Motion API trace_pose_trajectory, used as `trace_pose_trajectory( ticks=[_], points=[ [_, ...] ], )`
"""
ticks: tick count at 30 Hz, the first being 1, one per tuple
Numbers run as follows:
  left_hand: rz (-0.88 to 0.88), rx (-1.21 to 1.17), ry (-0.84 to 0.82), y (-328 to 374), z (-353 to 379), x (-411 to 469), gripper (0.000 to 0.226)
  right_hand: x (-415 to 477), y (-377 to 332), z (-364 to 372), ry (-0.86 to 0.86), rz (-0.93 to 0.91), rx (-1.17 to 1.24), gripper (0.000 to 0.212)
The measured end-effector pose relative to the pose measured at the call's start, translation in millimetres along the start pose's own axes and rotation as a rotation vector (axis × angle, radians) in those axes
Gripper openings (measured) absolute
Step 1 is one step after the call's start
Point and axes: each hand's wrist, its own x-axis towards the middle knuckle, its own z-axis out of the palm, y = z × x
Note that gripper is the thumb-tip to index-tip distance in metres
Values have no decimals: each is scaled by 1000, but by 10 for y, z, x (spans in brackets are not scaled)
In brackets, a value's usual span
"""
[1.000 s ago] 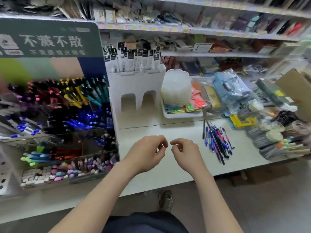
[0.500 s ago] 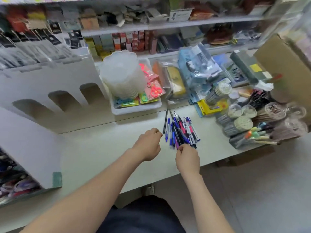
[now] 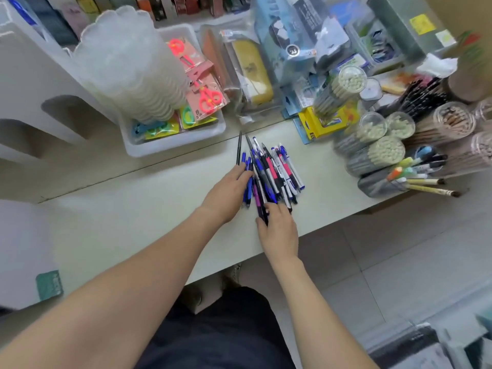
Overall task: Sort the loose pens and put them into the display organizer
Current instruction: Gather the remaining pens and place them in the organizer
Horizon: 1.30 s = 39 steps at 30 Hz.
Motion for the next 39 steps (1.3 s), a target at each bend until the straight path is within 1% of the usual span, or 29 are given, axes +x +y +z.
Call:
trace_pose_trajectory(
  ticks=[4, 7, 9, 11, 12, 14, 15, 18, 19, 21, 23, 24, 25, 27, 28, 30, 33, 36, 37, 39],
  points=[
    [-17, -5, 37, -105, 131, -245, 50, 34, -112, 102, 77, -48, 72, 38],
    [-46, -83, 71, -80, 134, -446, 37, 56, -210, 220, 99, -134, 91, 38],
    [-101, -186, 110, -76, 135, -563, 37, 52, -264, 263, 127, -170, 99, 33],
    [-187, -308, 178, -100, 132, -652, 40, 27, -306, 266, 183, -145, 99, 28],
    [-230, -362, 214, -121, 138, -682, 42, 17, -335, 264, 200, -117, 104, 29],
    [-329, -483, 265, -145, 134, -683, 41, 21, -401, 263, 195, -56, 115, 39],
    [-410, -574, 268, -160, 127, -662, 41, 37, -439, 273, 177, -37, 89, 49],
    [-652, -880, 185, -178, 48, -586, 50, 121, -571, 315, 102, -3, -111, 91],
    [-683, -926, 165, -205, 27, -573, 52, 149, -610, 334, 79, -3, -153, 100],
    [-701, -861, 146, -240, -37, -578, 51, 218, -677, 388, 56, -22, -181, 104],
    [-704, -688, 188, -256, -84, -599, 49, 295, -726, 440, 67, -39, -189, 98],
    [-713, -641, 210, -265, -94, -610, 48, 323, -754, 469, 70, -54, -196, 89],
    [-728, -635, 217, -274, -92, -620, 47, 346, -777, 520, 85, -80, -209, 75],
    [-770, -688, 209, -299, -75, -630, 45, 370, -828, 587, 137, -131, -268, 40],
    [-785, -714, 210, -316, -68, -635, 45, 364, -855, 604, 159, -140, -306, 36],
    [-807, -723, 216, -345, -80, -647, 47, 356, -875, 650, 174, -165, -364, 38],
    [-861, -782, 208, -365, -110, -688, 47, 353, -910, 653, 99, -148, -392, 31],
    [-905, -902, 173, -372, -117, -743, 41, 360, -1030, 620, -45, -18, -337, 23],
    [-920, -941, 161, -376, -119, -759, 39, 366, -1074, 606, -81, 24, -326, 24],
    [-944, -1002, 126, -364, -130, -796, 34, 372, -1144, 555, -116, 64, -381, 32]
  ],
)
